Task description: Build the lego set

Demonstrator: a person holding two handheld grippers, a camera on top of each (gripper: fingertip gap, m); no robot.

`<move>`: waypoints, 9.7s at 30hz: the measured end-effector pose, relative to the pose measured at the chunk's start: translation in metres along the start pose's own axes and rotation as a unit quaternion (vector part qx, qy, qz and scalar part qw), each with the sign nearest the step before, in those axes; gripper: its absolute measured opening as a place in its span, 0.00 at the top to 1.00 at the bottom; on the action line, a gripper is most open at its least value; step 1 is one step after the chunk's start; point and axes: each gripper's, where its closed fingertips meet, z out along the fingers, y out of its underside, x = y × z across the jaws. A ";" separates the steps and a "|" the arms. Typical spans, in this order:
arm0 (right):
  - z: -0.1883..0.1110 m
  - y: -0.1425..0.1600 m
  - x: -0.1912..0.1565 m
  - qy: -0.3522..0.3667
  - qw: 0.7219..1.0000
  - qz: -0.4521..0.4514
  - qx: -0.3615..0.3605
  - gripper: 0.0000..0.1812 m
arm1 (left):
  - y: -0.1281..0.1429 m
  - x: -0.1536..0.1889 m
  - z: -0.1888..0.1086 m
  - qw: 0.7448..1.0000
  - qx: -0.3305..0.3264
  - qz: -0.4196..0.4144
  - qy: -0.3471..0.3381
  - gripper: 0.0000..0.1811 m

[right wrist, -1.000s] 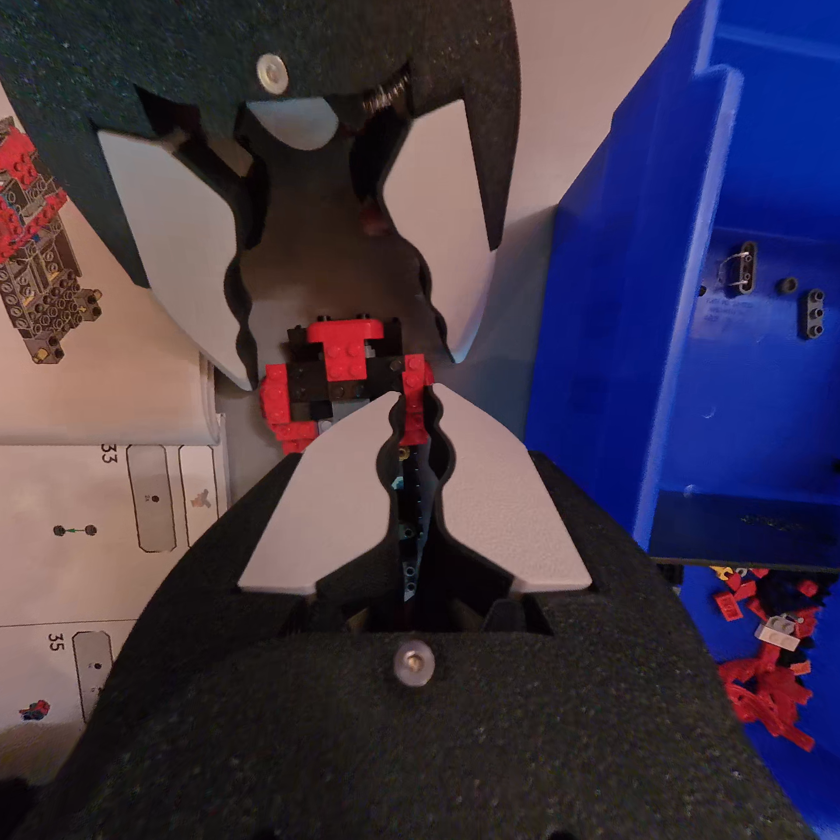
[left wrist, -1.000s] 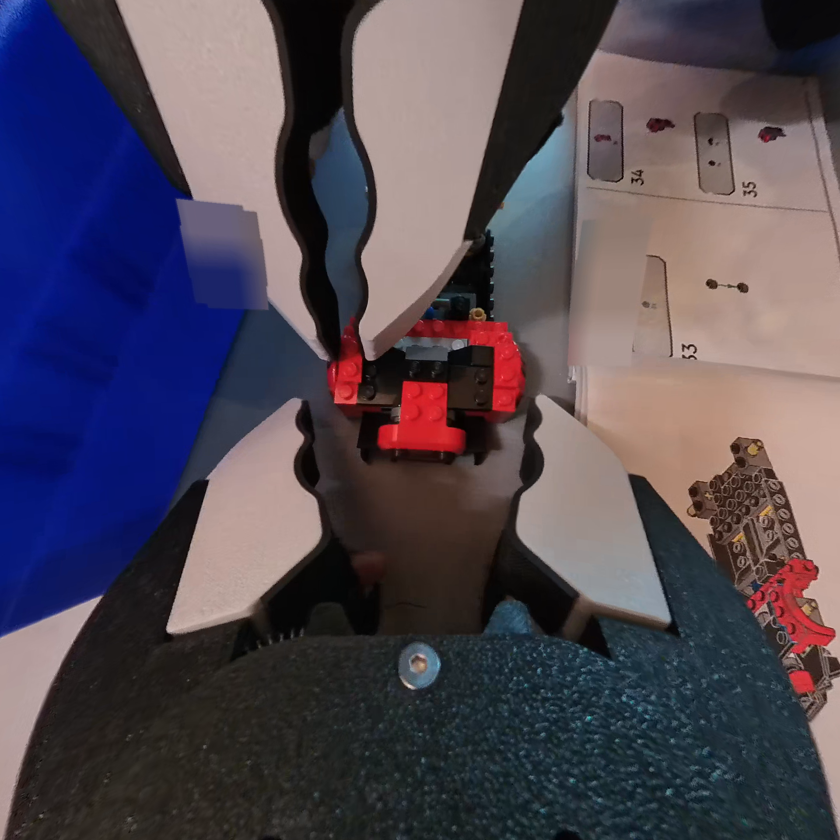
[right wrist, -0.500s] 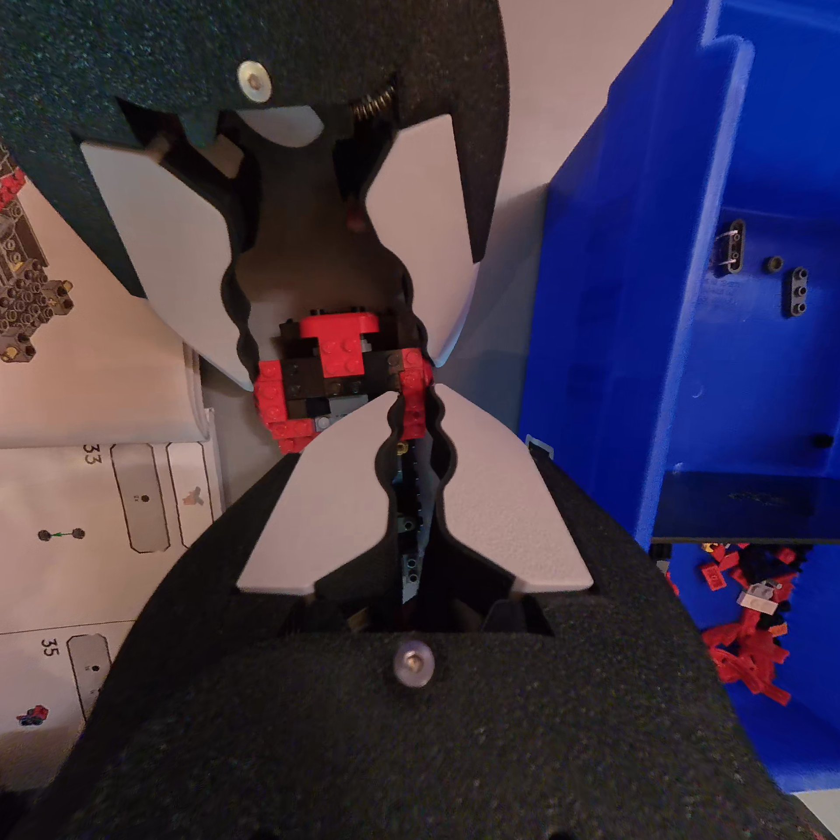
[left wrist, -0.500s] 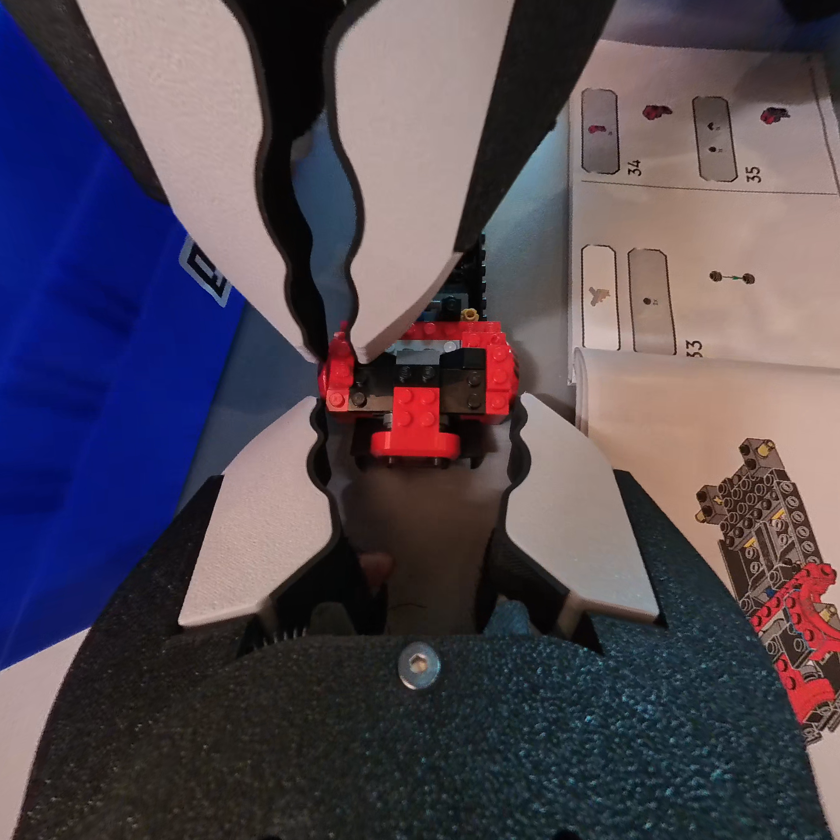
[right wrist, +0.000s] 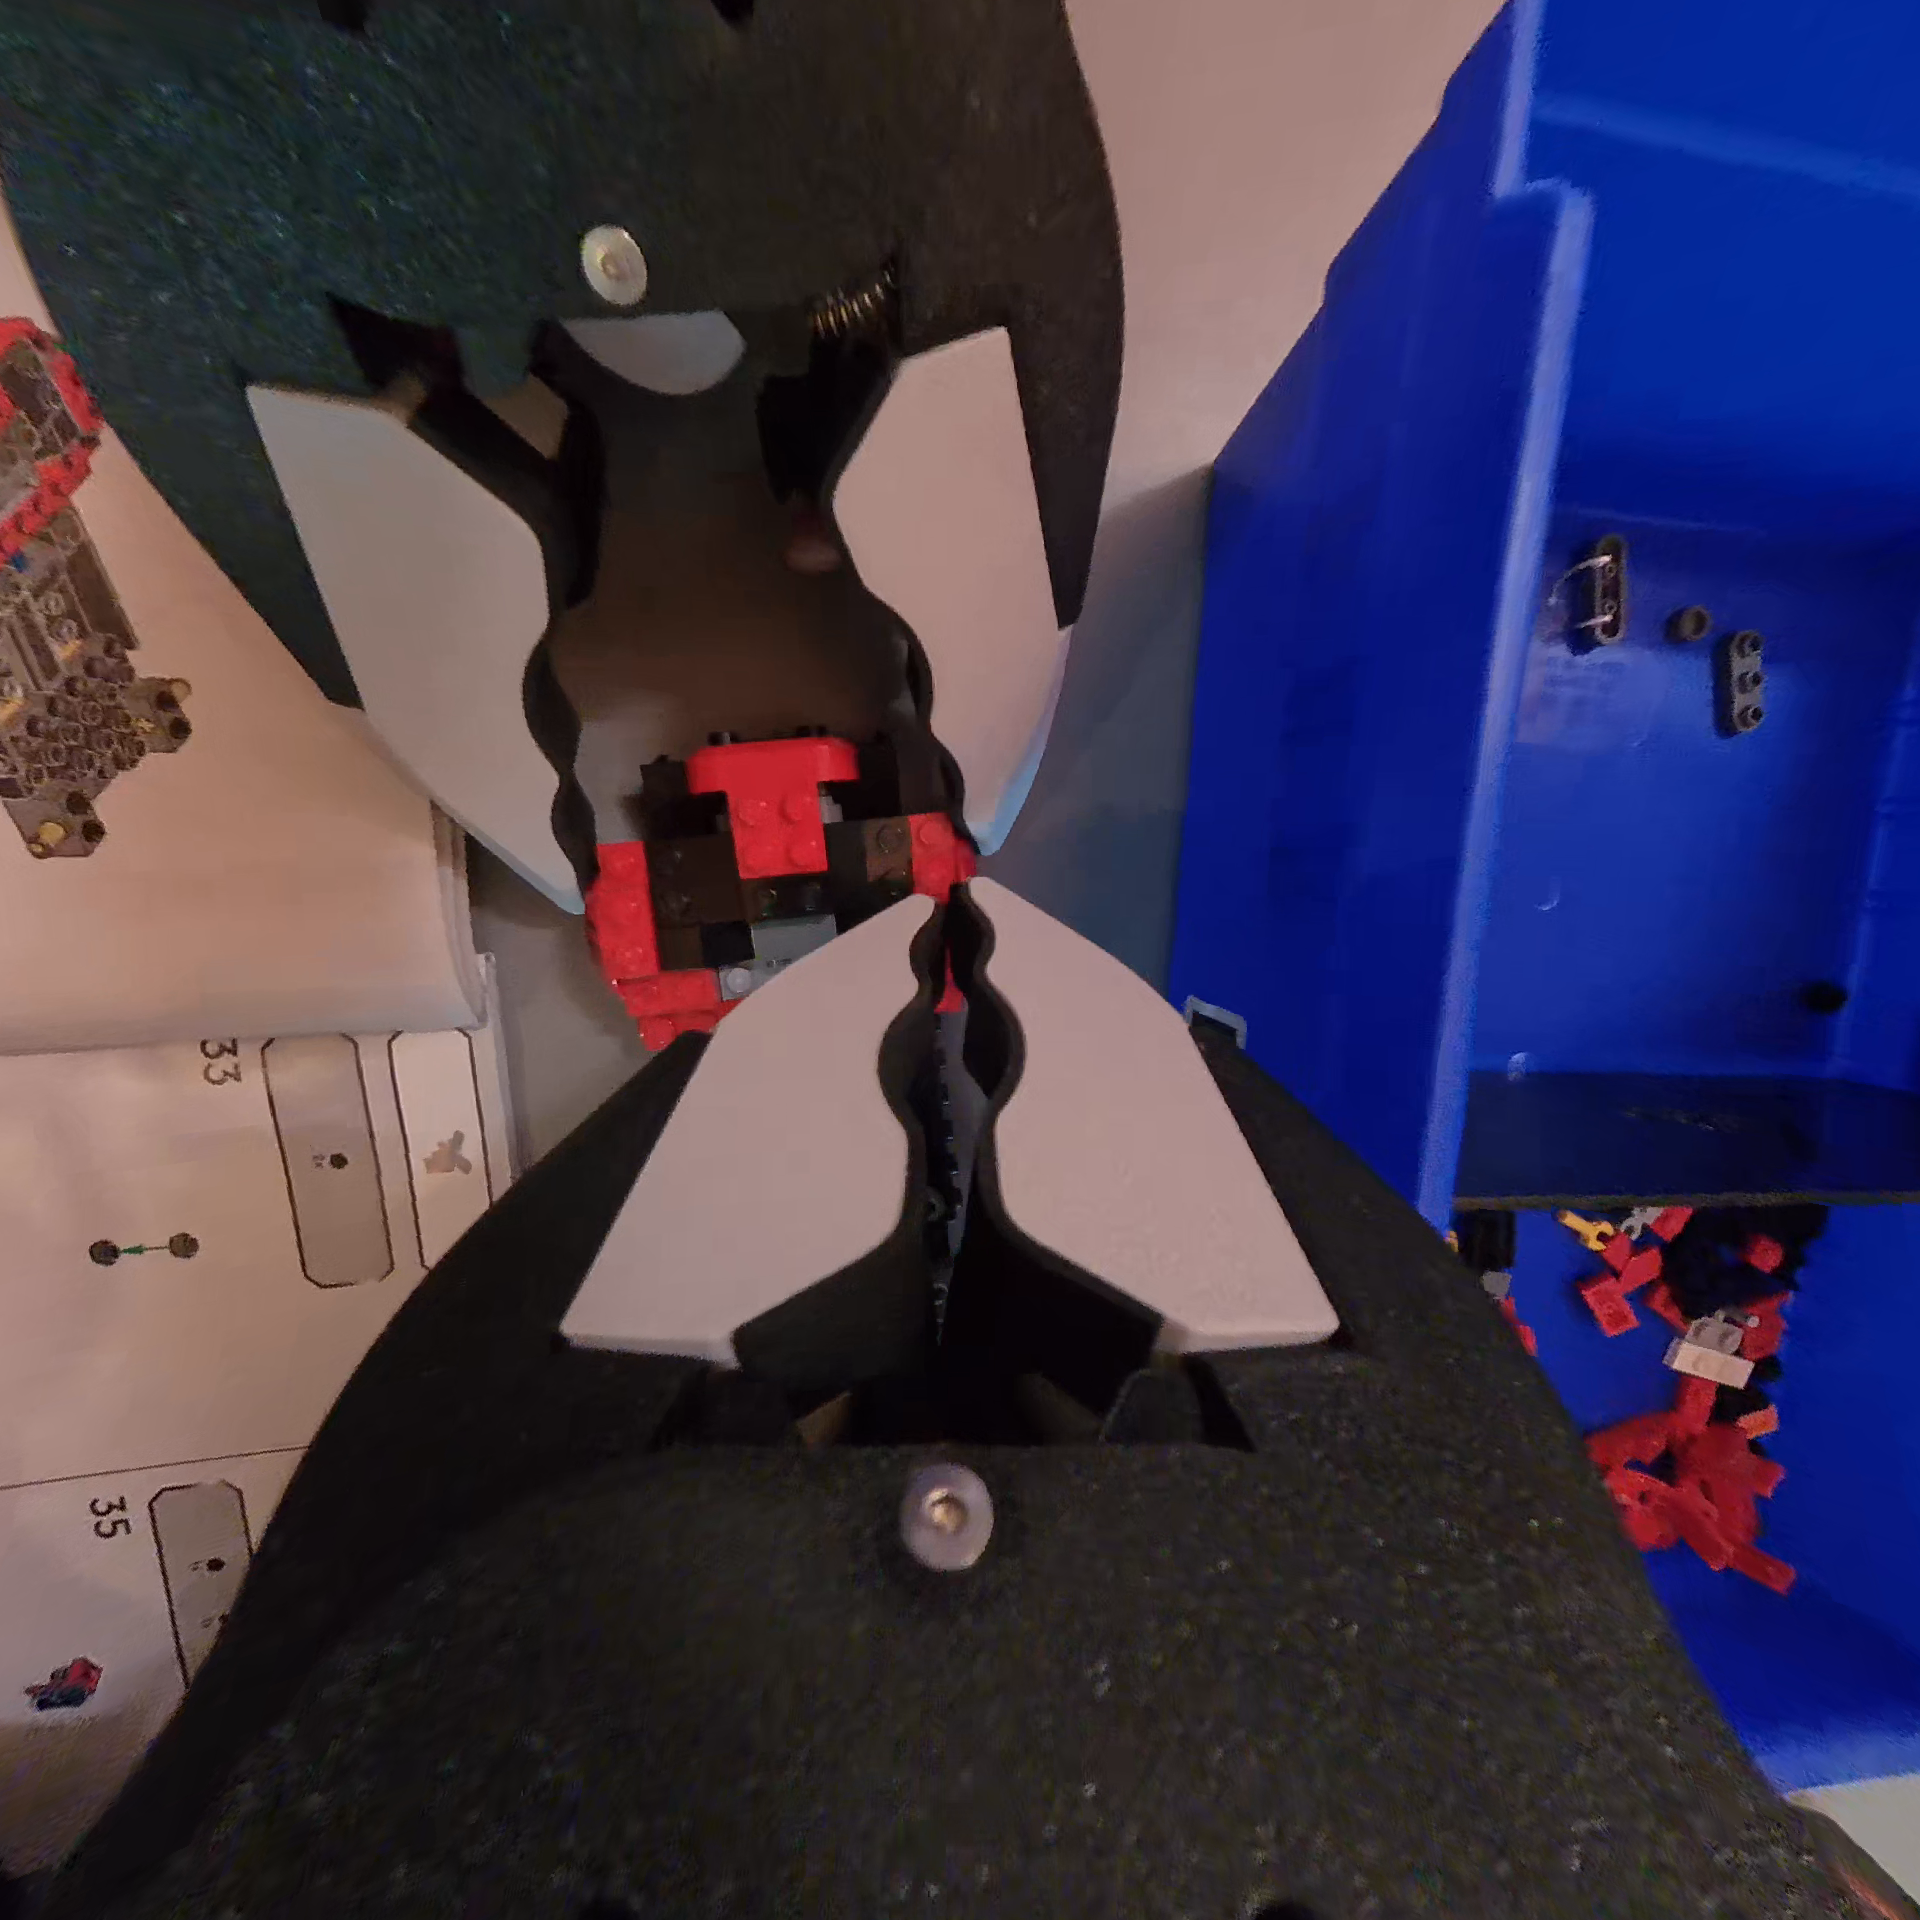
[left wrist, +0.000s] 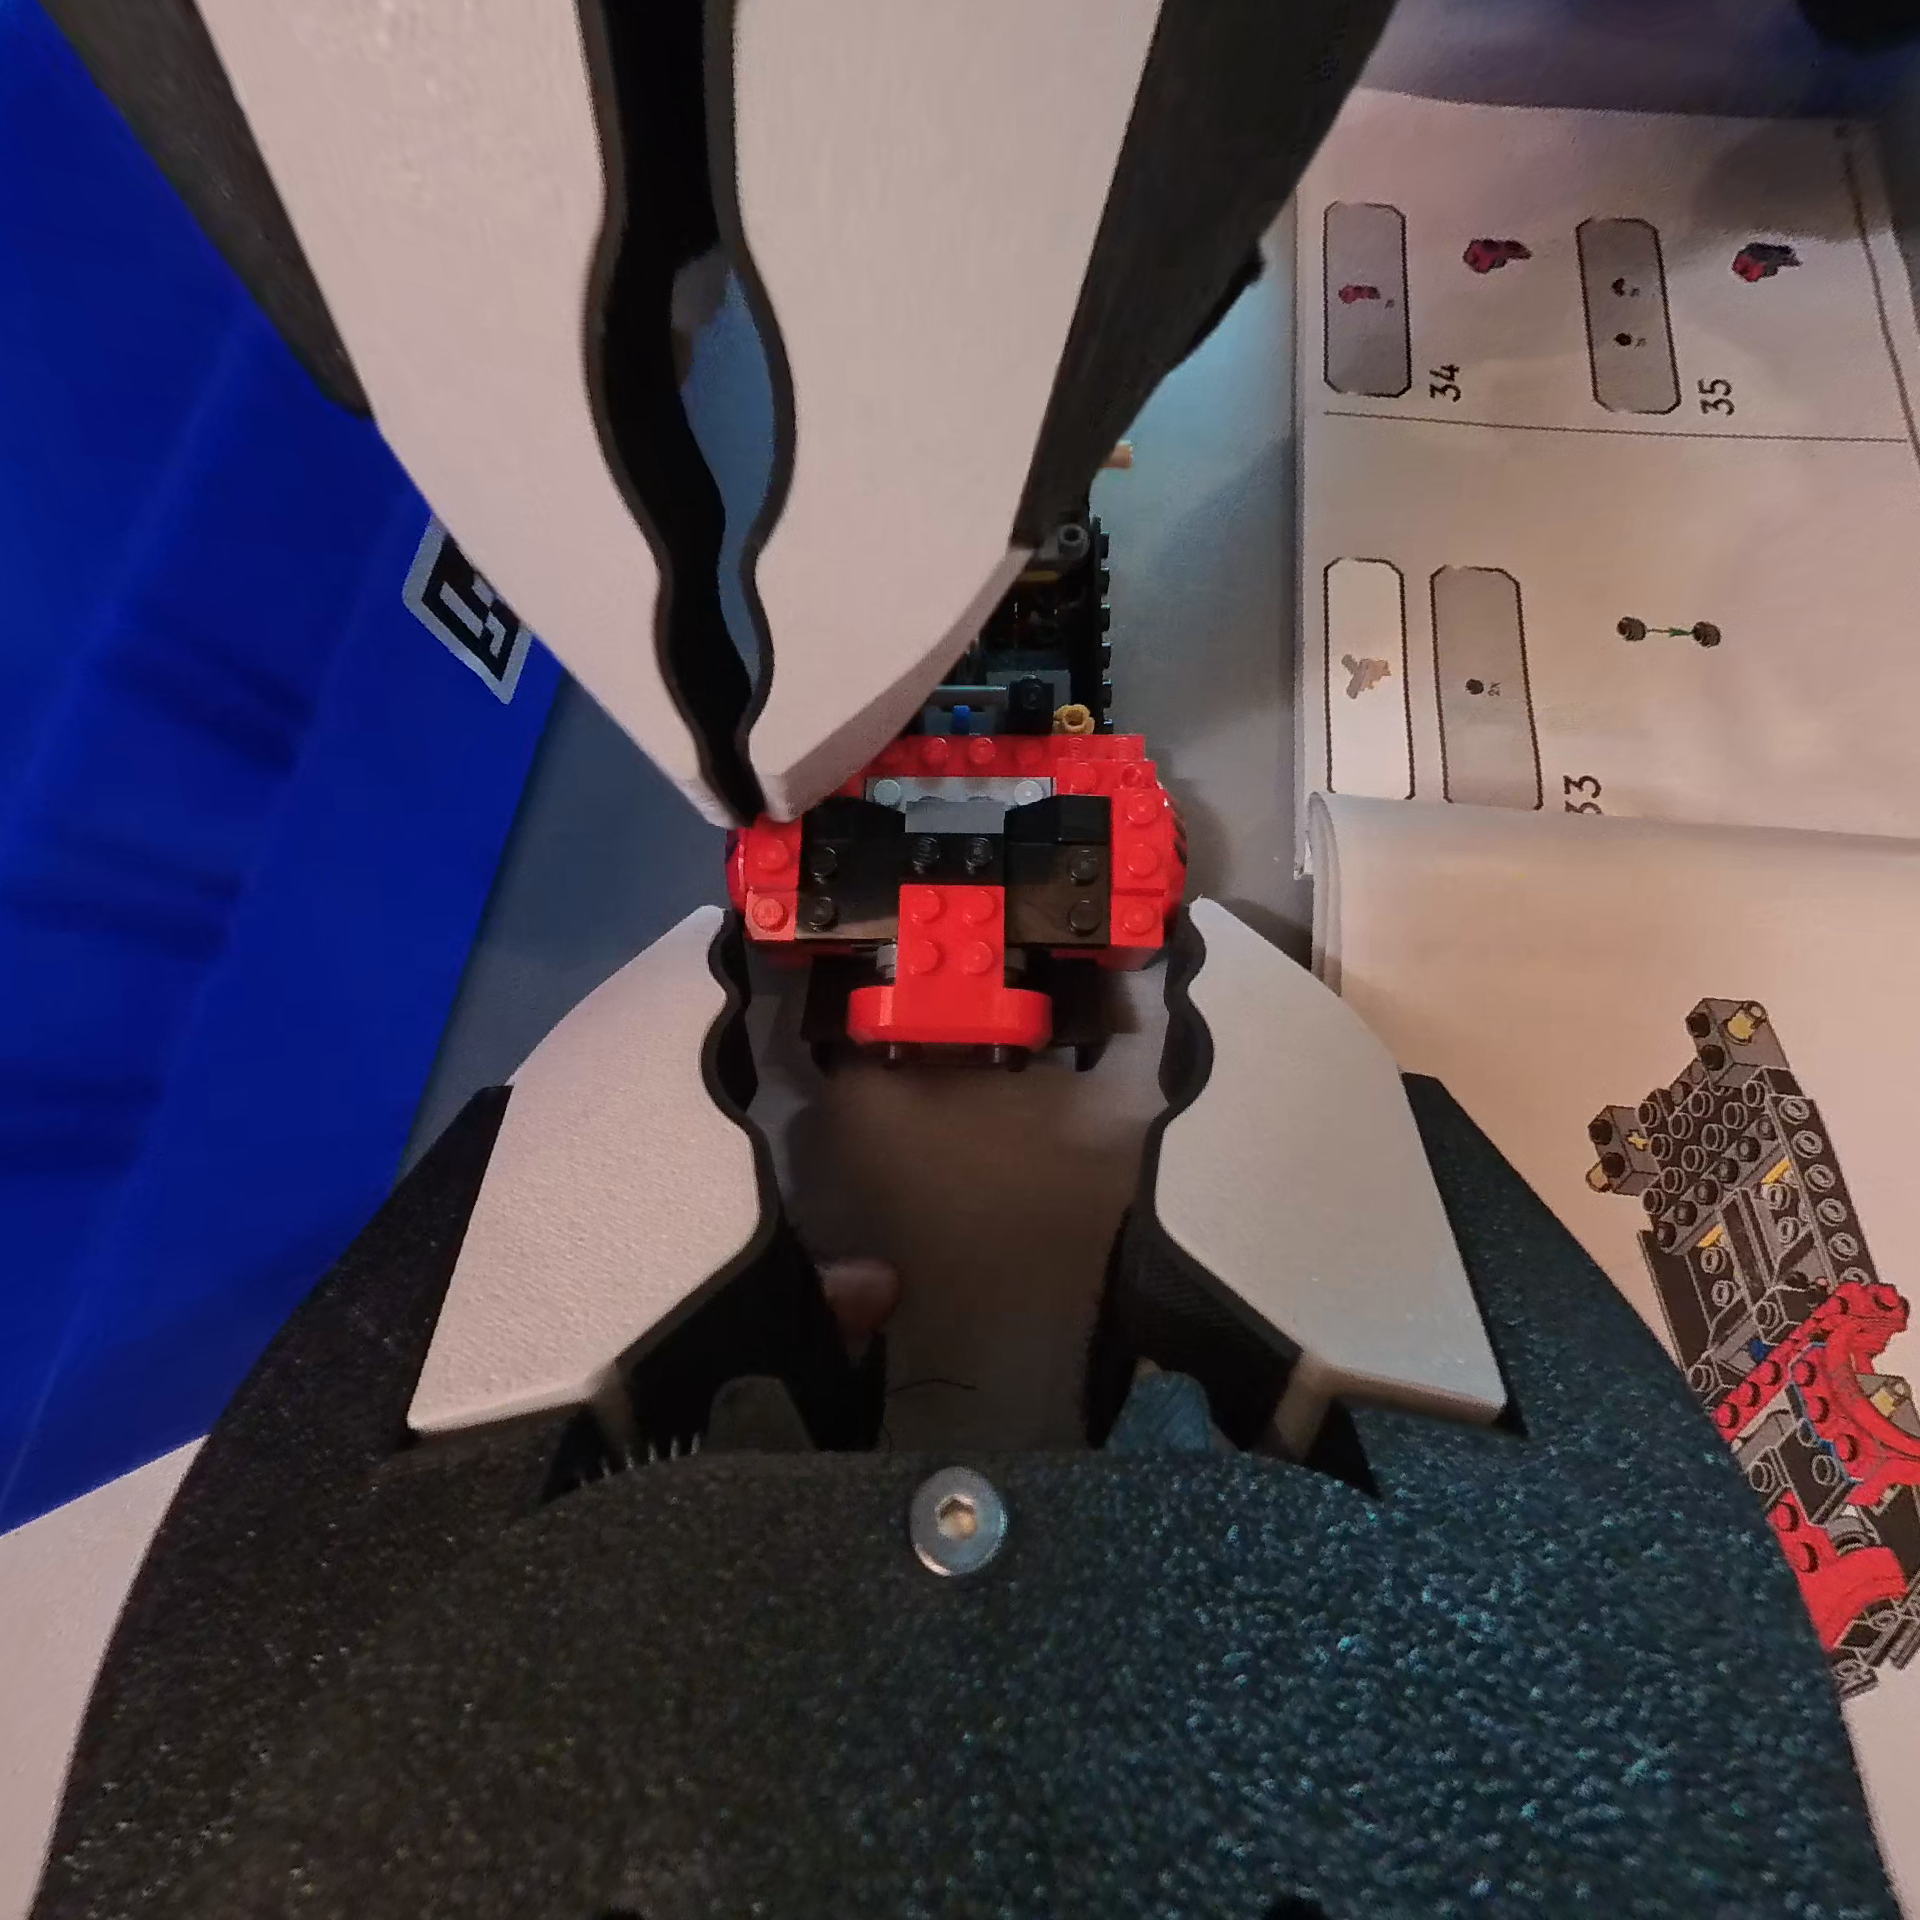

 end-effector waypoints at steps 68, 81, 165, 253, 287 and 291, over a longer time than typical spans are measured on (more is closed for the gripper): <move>-0.001 0.000 0.000 0.002 1.000 0.024 0.015 1.00 | 0.000 0.004 0.000 1.000 0.003 0.012 0.009 0.58; 0.005 0.001 -0.004 -0.023 0.998 0.054 0.017 1.00 | 0.000 0.005 0.001 1.000 0.003 0.016 0.009 0.58; -0.003 0.001 -0.005 -0.062 0.995 0.052 0.062 1.00 | -0.001 0.004 -0.001 1.000 0.005 0.023 0.012 0.58; -0.055 -0.029 -0.026 0.087 0.987 -0.131 0.023 0.92 | -0.058 -0.002 -0.063 0.983 0.109 0.118 -0.094 0.96; 0.004 0.005 -0.014 -0.034 0.997 -0.022 -0.060 0.96 | 0.001 0.008 -0.011 0.999 0.017 0.040 0.027 0.62; 0.004 0.005 -0.013 -0.038 0.997 -0.018 -0.060 0.96 | 0.001 0.008 -0.010 0.999 0.019 0.042 0.025 0.62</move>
